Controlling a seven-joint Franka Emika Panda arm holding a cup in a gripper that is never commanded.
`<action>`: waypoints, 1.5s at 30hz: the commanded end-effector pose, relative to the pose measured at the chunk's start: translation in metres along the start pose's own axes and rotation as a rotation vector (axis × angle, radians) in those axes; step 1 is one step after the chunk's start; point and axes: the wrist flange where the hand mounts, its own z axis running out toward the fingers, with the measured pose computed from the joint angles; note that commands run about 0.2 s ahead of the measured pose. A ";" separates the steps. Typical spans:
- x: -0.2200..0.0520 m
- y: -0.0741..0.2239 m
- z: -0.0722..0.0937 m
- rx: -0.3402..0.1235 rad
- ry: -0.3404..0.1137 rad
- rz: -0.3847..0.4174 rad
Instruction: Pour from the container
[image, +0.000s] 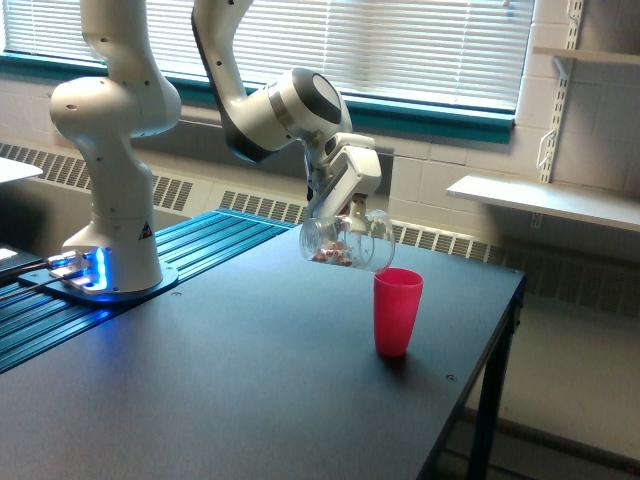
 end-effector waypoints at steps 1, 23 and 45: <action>0.011 0.009 -0.008 0.008 -0.002 -0.041; 0.027 0.023 -0.018 0.010 -0.024 -0.103; 0.027 0.049 -0.016 -0.006 -0.039 -0.217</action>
